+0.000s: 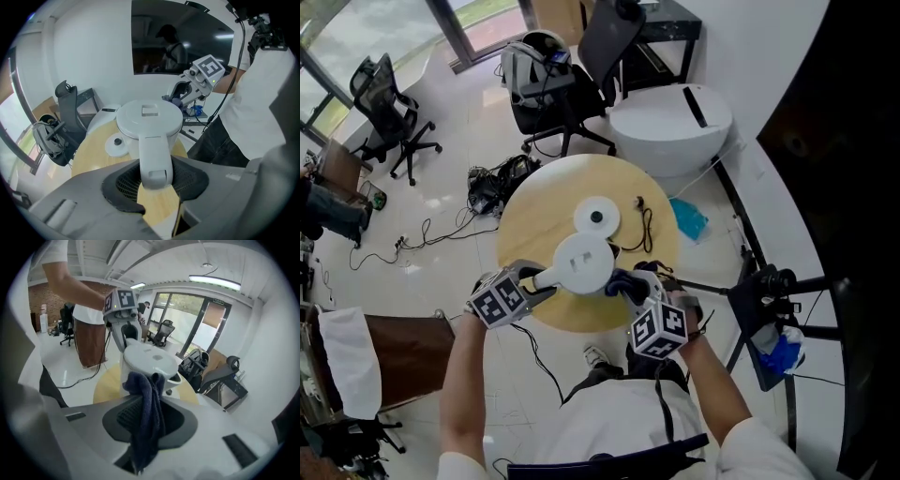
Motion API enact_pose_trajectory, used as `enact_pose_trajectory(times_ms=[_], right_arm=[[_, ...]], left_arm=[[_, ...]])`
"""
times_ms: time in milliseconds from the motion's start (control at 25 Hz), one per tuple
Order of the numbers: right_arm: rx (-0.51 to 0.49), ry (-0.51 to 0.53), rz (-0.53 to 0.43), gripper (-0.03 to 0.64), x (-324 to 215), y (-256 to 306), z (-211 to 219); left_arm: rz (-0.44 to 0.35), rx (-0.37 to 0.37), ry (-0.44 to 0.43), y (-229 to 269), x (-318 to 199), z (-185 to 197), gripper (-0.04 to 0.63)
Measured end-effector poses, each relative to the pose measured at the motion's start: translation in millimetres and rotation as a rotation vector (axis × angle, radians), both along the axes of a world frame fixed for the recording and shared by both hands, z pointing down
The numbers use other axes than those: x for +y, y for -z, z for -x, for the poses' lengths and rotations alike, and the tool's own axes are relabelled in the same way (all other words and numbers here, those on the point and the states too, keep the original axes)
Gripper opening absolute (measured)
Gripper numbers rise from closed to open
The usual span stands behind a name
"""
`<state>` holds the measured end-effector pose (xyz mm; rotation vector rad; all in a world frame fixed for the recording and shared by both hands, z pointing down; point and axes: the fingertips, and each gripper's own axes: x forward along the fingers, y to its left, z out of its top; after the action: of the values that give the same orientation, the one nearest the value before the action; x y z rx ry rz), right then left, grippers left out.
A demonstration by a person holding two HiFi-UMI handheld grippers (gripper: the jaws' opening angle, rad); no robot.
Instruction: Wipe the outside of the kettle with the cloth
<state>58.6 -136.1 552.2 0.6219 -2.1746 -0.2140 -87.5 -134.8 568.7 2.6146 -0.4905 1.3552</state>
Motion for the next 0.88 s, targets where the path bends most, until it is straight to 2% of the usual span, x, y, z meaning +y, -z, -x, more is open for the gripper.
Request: enact_pose_trajectory(times_ms=[120, 560, 680, 880], right_arm=[[0.060, -0.012, 0.042, 0.084, -11, -38, -7], [0.124, -0.063, 0.276, 0.084, -35, -173, -14], [0.128, -0.034, 0.252, 0.084, -37, -170, -13], [0.026, 0.021, 0.133, 0.083, -36, -95, -9]], left_arm=[[0.005, -0.013, -0.010, -1, 0, -1, 0.158], [0.040, -0.031, -0.015, 1, 3, 0, 0.156], [0.053, -0.036, -0.023, 1, 4, 0, 0.156], [0.068, -0.048, -0.043, -2, 3, 1, 0.156]])
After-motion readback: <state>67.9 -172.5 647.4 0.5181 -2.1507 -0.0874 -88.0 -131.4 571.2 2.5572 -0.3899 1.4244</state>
